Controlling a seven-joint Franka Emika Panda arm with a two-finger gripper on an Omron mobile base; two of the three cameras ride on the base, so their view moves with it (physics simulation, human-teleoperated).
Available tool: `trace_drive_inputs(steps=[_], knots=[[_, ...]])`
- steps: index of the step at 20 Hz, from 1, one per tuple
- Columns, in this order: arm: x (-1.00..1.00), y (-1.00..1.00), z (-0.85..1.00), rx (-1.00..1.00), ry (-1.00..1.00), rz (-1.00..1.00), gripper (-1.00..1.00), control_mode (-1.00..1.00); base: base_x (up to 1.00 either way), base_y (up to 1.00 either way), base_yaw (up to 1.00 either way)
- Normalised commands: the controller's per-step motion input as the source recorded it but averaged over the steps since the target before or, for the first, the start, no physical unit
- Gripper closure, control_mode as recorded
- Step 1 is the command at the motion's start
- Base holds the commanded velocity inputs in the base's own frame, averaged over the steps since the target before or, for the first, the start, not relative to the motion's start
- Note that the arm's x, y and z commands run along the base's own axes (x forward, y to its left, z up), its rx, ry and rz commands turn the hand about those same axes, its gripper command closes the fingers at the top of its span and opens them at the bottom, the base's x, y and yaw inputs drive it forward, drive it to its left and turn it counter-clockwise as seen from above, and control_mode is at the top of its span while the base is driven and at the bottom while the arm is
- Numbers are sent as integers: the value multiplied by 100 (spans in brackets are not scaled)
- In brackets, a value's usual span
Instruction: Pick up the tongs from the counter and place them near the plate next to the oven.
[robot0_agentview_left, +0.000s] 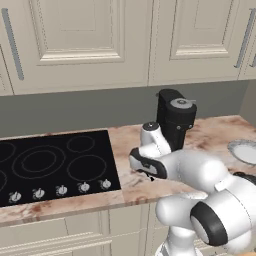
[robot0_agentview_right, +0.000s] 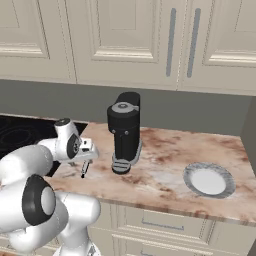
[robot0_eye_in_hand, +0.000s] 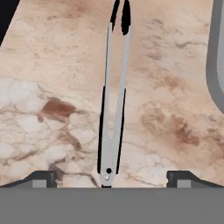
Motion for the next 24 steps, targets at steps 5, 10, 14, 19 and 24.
trace_drive_inputs(steps=[5,10,14,19,24], knots=[[13,0,-17,0,-2,0,-100,-100,0,0,0],[17,4,-13,0,0,-1,-100,-100,0,0,0],[16,0,-26,0,0,0,-100,-100,0,0,0],[8,0,-26,0,0,0,-100,-100,0,0,0],[3,0,-26,0,0,0,-100,-100,0,0,0]])
